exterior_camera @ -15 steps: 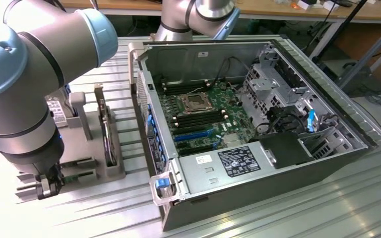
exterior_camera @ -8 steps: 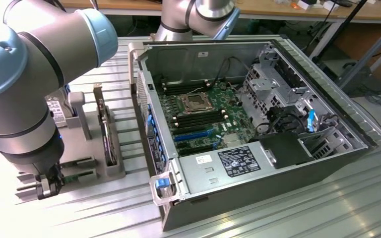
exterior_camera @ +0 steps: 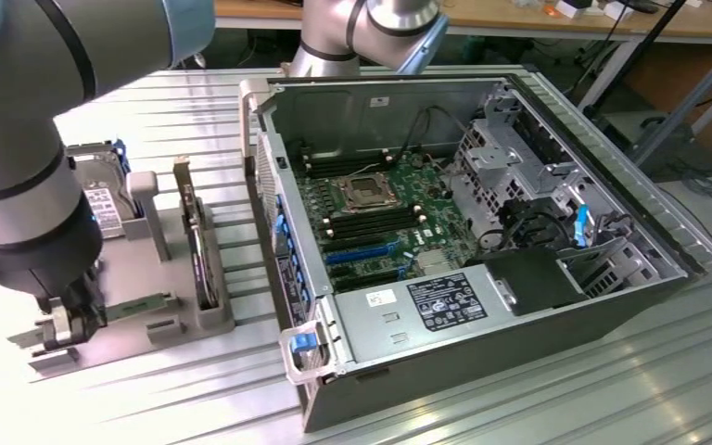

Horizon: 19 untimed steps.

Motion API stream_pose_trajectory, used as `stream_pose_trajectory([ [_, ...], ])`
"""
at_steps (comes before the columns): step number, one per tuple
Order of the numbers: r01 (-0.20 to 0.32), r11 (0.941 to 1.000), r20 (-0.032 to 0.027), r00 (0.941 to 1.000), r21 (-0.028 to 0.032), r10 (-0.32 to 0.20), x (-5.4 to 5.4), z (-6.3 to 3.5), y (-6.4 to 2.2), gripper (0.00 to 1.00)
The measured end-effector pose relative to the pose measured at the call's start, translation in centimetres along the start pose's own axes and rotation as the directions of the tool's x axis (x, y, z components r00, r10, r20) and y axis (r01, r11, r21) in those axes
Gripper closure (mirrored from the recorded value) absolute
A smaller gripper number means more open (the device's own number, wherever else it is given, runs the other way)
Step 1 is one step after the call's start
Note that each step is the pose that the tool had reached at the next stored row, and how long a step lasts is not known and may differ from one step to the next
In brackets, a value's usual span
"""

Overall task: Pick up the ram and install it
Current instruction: 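Pick up the ram and move it above insertion slot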

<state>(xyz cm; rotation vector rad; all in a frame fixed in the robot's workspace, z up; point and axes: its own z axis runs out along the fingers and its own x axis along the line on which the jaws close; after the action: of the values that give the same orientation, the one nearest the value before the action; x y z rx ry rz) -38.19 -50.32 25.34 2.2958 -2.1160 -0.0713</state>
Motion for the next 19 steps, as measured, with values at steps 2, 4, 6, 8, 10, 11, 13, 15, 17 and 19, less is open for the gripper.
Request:
stream_pose_trajectory([
  [2, -0.021, 0.9998, 0.0008, 0.9998, 0.0002, 0.021, 0.0, -0.95, 0.04, 0.85],
  [4, -0.046, 0.9989, 0.0020, 0.9989, 0.0008, 0.046, 0.0, -1.99, 0.09, 0.85],
  [6, -0.069, 0.9976, -0.0004, 0.9976, -0.0054, 0.069, -0.1, -4.41, 0.05, 0.85],
  [8, -0.070, 0.9974, -0.0082, 0.9975, -0.0159, 0.070, -0.1, -6.60, -0.11, 0.85],
  [10, -0.073, 0.9971, -0.0138, 0.9973, -0.0217, 0.072, -0.2, -7.76, -0.29, 0.85],
  [11, -0.074, 0.9969, -0.0174, 0.9971, -0.0259, 0.074, -0.3, -8.49, -0.48, 0.85],
  [13, -0.077, 0.9962, -0.0223, 0.9968, -0.0403, 0.077, -0.3, -9.75, -0.94, 0.85],
  [15, -0.079, 0.9955, -0.0243, 0.9967, -0.0527, 0.078, -0.3, -10.37, -1.42, 0.85],
  [17, -0.079, 0.9955, -0.0244, 0.9967, -0.0528, 0.078, -0.4, -10.47, -2.23, 0.85],
  [19, -0.080, 0.9954, -0.0243, 0.9966, -0.0527, 0.079, -0.5, -10.55, -2.91, 0.85],
])
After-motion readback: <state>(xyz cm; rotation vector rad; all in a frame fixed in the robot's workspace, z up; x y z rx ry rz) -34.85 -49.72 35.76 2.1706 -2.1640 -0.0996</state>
